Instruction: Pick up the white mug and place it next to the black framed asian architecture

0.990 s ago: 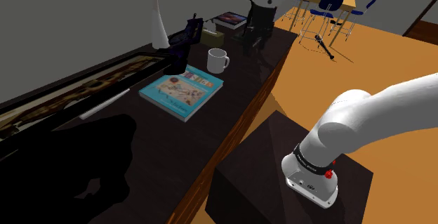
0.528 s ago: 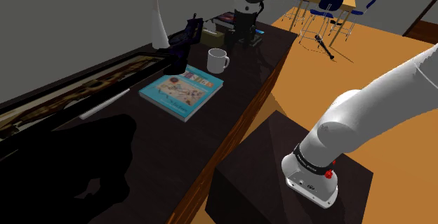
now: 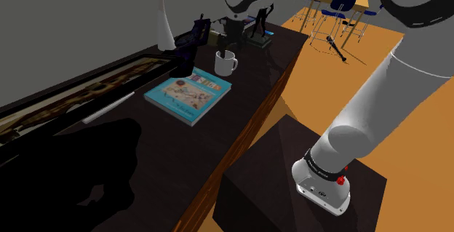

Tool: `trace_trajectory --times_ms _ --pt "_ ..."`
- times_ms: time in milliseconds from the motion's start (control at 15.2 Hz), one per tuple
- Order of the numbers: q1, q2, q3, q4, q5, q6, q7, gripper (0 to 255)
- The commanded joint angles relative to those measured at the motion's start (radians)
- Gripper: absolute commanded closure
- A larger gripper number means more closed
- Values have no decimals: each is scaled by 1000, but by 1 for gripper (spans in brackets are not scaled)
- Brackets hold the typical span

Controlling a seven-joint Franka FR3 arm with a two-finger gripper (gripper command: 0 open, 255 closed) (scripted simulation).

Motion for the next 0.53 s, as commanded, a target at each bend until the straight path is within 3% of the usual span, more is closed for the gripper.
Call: trace_trajectory --times_ms 0,462 --pt "-4 74 -4 59 4 19 4 0" --pt "-21 329 -15 302 24 41 11 0"
